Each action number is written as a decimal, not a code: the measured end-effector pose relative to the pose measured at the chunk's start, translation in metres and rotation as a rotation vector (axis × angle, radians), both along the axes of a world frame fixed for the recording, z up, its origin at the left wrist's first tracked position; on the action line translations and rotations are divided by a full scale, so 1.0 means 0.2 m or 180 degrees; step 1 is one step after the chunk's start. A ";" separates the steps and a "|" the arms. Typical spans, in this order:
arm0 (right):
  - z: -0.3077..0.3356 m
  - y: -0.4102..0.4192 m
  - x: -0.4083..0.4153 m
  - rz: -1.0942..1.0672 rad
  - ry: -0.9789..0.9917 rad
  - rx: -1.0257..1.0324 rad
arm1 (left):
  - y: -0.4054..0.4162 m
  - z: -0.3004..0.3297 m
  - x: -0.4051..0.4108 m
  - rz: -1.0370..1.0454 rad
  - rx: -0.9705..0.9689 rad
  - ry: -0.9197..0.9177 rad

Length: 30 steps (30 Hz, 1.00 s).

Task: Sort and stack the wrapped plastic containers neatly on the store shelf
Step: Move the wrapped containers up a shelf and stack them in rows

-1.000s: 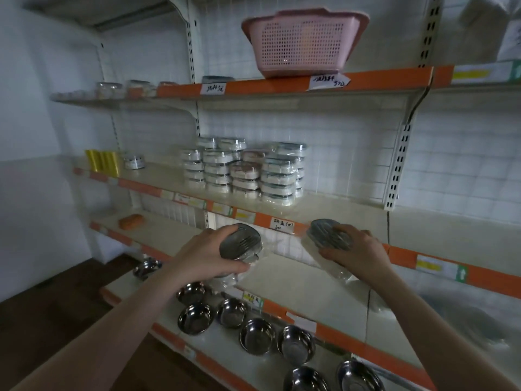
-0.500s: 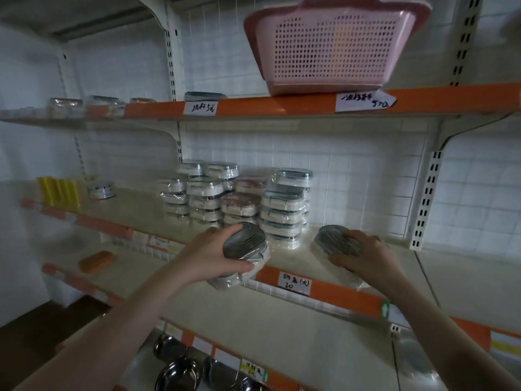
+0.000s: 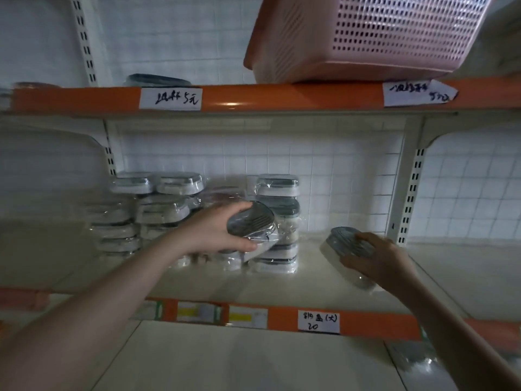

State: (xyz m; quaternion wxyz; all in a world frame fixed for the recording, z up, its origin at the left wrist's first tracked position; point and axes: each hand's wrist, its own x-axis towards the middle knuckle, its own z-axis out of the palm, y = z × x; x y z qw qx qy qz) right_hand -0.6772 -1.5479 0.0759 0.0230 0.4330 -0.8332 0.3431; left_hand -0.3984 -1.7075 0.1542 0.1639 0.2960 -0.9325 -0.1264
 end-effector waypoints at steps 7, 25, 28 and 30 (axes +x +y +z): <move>0.01 0.03 -0.08 -0.0356 0.0098 -0.0104 | -0.25 0.17 -0.25 -0.0415 -0.0078 -0.0037; 0.00 0.01 -0.42 -0.0681 0.0147 0.0038 | -0.66 0.20 -0.70 -0.0653 0.0322 -0.0707; -0.02 0.01 -0.44 -0.0725 0.0072 0.0045 | -0.67 0.19 -0.71 -0.0673 0.0480 -0.0648; -0.05 0.00 -0.47 -0.0724 0.0161 -0.0001 | -0.68 0.19 -0.71 -0.0671 0.0427 -0.0647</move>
